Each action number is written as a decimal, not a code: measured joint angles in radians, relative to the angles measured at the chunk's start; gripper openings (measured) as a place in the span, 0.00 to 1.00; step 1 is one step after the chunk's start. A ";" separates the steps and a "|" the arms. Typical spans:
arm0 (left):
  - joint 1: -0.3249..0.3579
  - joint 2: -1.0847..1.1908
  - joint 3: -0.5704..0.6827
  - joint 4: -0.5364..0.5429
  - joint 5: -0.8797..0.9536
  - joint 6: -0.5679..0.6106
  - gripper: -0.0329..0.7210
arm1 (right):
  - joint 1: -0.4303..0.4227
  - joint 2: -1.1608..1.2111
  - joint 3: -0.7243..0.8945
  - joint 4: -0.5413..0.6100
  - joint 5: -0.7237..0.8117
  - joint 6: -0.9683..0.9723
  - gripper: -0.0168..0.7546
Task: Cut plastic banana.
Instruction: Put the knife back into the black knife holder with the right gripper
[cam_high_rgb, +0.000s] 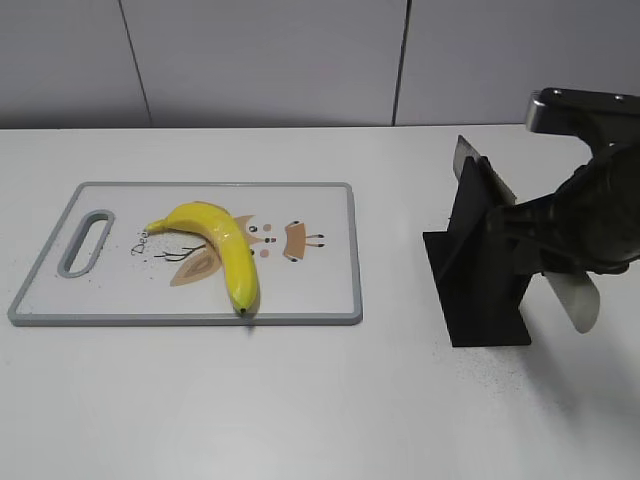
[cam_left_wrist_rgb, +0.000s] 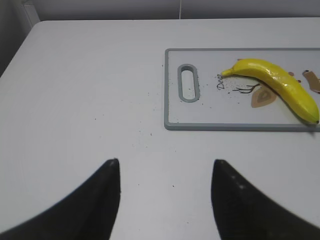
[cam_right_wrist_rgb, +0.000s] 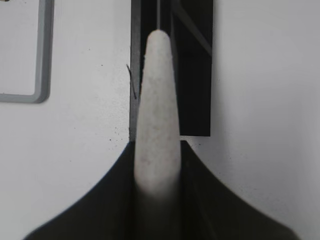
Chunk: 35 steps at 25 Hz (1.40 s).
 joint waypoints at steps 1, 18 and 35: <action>0.000 0.000 0.000 0.000 0.000 0.000 0.77 | 0.000 0.001 0.000 0.000 0.000 0.000 0.23; 0.000 0.000 0.000 0.000 0.000 0.000 0.76 | 0.000 -0.204 0.000 0.008 0.043 -0.127 0.86; 0.000 0.000 0.000 0.001 0.000 0.000 0.75 | 0.000 -0.908 0.287 0.010 0.274 -0.388 0.80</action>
